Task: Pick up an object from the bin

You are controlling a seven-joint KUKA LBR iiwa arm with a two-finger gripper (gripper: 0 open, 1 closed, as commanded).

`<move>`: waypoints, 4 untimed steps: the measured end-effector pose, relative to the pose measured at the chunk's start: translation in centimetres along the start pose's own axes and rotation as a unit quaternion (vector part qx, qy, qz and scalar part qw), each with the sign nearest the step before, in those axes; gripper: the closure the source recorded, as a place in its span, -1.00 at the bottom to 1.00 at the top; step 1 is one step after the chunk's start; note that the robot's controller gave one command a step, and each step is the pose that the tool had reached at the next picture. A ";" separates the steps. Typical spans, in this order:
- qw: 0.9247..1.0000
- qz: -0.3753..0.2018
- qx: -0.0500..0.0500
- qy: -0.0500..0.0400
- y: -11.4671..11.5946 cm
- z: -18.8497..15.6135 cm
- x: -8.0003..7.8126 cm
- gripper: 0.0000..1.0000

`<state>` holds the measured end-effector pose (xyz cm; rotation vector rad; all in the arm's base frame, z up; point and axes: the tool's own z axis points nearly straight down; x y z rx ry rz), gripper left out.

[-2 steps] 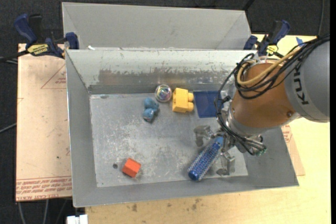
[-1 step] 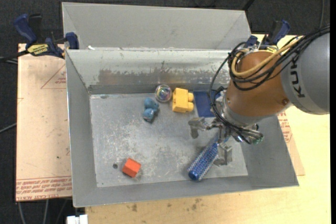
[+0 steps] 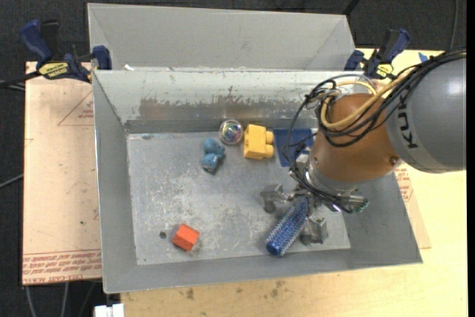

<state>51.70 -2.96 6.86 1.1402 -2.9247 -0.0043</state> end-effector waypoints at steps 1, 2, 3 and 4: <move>1.000 0.000 0.000 -0.001 0.0 0.0 -0.1 -1.00; 1.000 0.000 -0.001 0.000 0.1 0.1 -0.1 1.00; 1.000 0.001 0.003 -0.003 0.1 -5.8 -0.2 1.00; 1.000 0.002 0.003 -0.003 0.1 -9.3 -0.4 1.00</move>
Offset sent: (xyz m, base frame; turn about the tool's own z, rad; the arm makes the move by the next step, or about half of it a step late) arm 0.0000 0.0000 0.0000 0.0000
